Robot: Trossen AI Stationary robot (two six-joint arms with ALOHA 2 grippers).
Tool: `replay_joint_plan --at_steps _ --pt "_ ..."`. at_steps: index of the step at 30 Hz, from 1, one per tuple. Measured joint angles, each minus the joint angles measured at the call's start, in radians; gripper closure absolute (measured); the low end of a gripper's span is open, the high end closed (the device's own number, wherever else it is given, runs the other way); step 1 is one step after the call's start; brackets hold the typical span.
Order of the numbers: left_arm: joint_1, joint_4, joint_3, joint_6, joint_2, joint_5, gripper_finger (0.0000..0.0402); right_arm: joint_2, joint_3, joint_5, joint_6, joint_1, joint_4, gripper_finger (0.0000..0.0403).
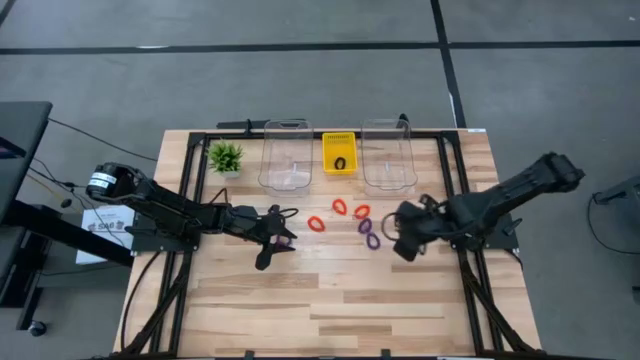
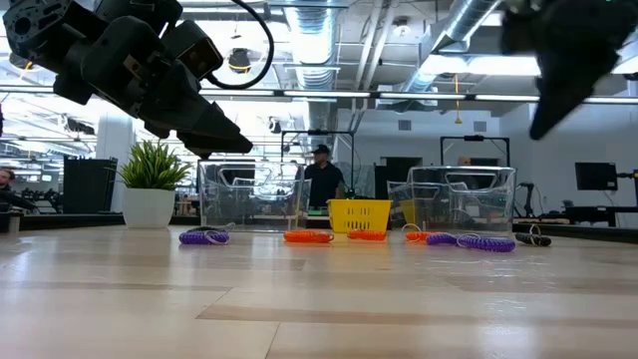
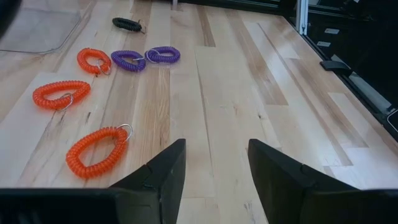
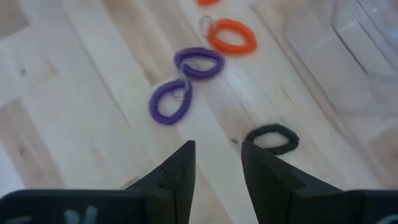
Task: Sort spring keychains
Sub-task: Put the right black spring keychain into the yellow bin
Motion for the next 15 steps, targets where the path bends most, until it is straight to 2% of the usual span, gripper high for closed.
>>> replay_joint_plan --at_steps 7,15 --pt "0.0 0.0 0.0 0.0 0.0 0.0 0.023 -0.15 -0.198 0.019 0.132 0.072 0.094 0.0282" --pt "0.0 0.001 0.0 0.0 0.0 0.0 0.023 -0.164 -0.232 0.019 0.138 0.077 0.126 0.0282"
